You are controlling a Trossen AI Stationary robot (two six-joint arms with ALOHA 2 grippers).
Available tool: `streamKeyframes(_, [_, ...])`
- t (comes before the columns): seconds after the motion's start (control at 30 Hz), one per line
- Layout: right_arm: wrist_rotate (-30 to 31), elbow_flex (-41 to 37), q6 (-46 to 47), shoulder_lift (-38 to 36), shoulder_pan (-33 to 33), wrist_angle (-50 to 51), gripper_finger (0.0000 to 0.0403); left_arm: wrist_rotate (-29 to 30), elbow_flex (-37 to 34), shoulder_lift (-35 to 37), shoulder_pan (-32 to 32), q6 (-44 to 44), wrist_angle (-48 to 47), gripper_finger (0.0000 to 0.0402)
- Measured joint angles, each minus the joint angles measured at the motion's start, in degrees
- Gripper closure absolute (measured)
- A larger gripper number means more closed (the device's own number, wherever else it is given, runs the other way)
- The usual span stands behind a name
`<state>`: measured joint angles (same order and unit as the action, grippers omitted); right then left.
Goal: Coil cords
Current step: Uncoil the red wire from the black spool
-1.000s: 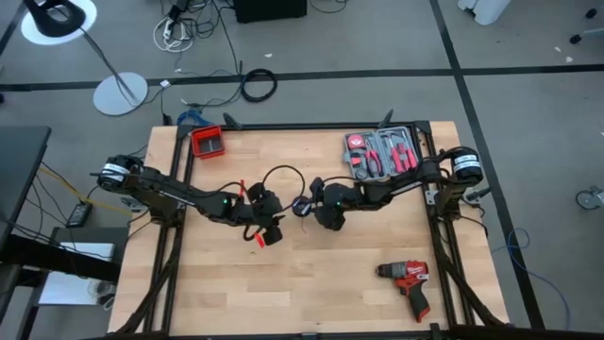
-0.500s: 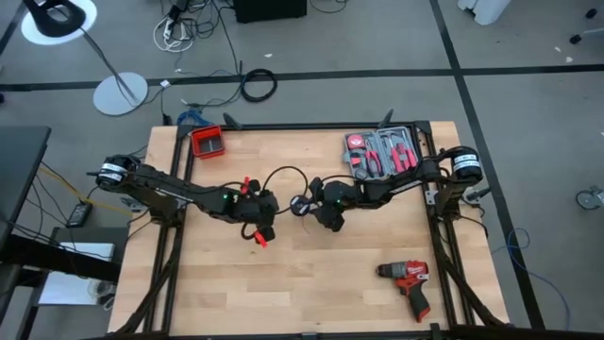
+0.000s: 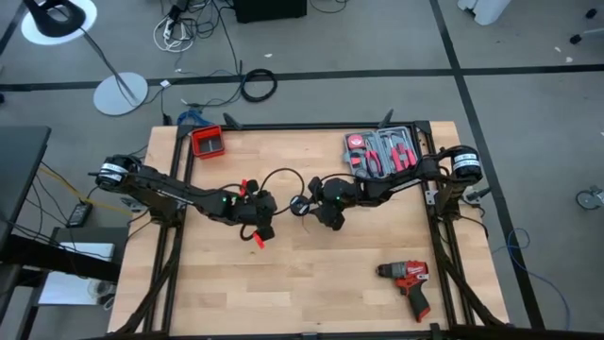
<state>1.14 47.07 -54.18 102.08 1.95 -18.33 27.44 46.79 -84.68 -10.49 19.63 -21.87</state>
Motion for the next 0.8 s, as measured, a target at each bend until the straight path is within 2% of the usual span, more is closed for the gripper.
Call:
streamKeyframes(0.17, [0.5,0.0,-0.7,0.0,-0.3,-0.2,0.0243,0.0,-0.3,0.0,0.0,0.1,1.2,0.0250])
streamKeyframes(0.27, [3.5,0.0,-0.6,0.0,-1.4,-0.5,0.0243,0.0,-0.3,0.0,0.0,0.0,2.2,0.0250])
streamKeyframes(0.47, [6.1,0.0,6.7,-0.3,-0.7,0.2,0.0243,-0.2,0.7,0.0,0.0,0.0,2.7,0.0250])
streamKeyframes(0.8, [5.8,3.6,18.5,-1.0,-2.7,15.0,0.0243,-3.7,5.3,0.0,-0.1,-4.1,2.6,0.0250])
